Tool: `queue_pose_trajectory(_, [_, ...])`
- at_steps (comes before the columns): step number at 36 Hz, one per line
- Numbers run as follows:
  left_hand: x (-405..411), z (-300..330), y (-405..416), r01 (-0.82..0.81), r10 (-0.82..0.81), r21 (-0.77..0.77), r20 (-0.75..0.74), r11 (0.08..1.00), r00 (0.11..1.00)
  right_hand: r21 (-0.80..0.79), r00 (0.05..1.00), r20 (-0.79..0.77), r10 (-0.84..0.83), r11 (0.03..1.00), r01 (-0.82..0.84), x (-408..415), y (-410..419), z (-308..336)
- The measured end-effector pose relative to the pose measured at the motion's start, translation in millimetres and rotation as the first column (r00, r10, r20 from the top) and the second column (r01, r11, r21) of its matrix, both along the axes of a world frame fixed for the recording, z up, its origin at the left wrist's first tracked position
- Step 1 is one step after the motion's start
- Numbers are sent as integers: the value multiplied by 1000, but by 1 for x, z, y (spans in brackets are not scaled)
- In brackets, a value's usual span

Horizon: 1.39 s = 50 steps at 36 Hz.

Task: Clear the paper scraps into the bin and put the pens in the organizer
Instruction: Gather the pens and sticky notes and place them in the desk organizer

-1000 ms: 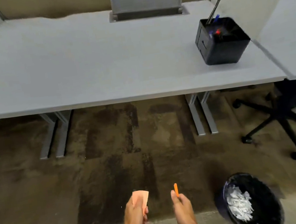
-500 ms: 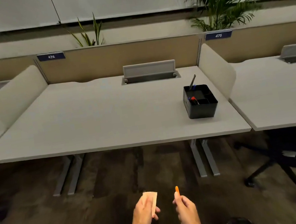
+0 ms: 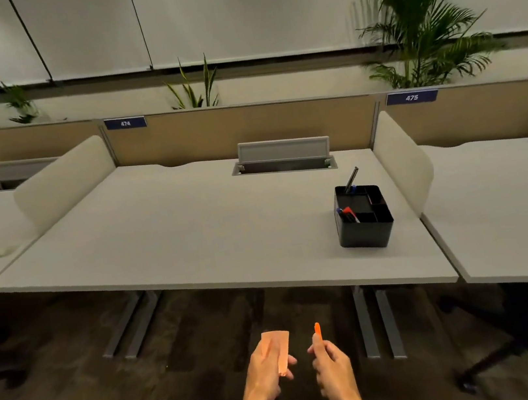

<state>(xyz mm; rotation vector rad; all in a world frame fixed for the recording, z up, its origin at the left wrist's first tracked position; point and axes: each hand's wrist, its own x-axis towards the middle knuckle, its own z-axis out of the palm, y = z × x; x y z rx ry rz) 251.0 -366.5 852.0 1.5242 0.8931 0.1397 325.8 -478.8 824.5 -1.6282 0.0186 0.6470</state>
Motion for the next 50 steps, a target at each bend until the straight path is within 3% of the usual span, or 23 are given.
queue_pose_trajectory(18, [182,51,90,212,-215,36,167,977,962,46,982,140,-124,992,119,148,79,58])
queue_pose_trajectory(26, [244,56,107,298,-279,-48,239,953,930,129,962,141,-234,968,217,200,100,69])
queue_pose_trajectory(41, [352,71,92,323,-247,-139,395,936,885,176,932,258,-255,961,214,321,90,93])
queue_pose_trajectory(50, [430,94,79,466,-473,92,268,880,839,148,903,373,-213,974,169,409,70,130])
